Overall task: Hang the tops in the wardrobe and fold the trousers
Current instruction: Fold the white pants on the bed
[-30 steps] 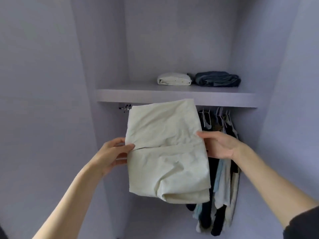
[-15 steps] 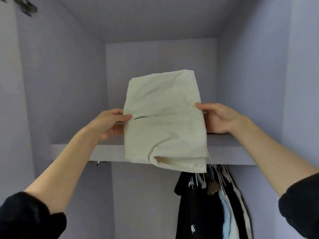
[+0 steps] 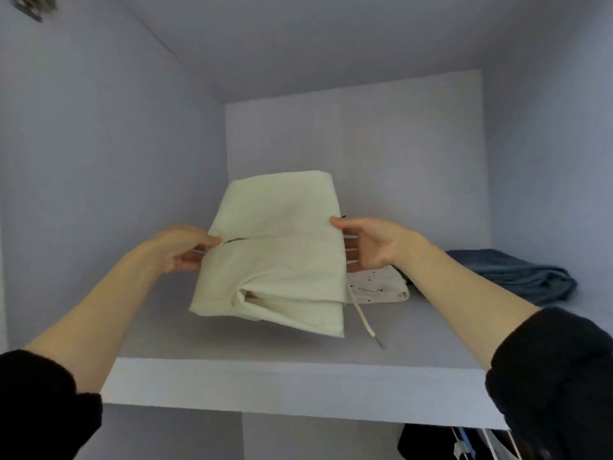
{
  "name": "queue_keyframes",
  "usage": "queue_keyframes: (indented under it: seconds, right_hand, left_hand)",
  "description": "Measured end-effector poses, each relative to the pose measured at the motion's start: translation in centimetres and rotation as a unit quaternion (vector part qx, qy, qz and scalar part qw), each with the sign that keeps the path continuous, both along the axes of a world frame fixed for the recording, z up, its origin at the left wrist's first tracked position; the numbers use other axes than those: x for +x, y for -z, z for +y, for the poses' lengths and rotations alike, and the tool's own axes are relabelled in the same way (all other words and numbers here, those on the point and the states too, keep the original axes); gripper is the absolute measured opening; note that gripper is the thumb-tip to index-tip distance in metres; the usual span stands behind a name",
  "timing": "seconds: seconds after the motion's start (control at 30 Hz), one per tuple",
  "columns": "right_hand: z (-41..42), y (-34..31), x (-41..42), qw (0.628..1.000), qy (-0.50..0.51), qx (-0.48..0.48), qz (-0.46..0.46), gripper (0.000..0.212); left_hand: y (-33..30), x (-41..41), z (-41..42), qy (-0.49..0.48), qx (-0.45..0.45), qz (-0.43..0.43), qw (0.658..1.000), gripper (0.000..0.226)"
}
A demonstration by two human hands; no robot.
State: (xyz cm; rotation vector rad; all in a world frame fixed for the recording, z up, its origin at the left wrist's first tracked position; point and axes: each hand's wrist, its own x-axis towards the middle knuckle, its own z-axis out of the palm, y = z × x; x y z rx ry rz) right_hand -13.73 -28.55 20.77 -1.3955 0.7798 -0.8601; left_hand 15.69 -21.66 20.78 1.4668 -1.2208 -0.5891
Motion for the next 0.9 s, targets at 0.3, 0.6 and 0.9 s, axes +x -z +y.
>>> queue_keyframes:
  seconds: [0.3,0.6,0.9]
  right_hand:
    - [-7.8,1.7,5.7,0.94,0.126,-0.184,0.259,0.026]
    - [-11.5,4.2,4.8,0.714,-0.001,-0.261,0.65,0.061]
    - [-13.4,5.0,4.7,0.709,-0.02,-0.28,0.647,0.06]
  left_hand:
    - [1.6,-0.7,-3.8,0.104,0.186,-0.35,0.912,0.074]
    - [4.6,-2.2,-8.5,0.058,0.314,-0.588,0.744,0.069]
    - [6.3,-0.3,-15.8,-0.017,0.273,-0.631,0.726,0.075]
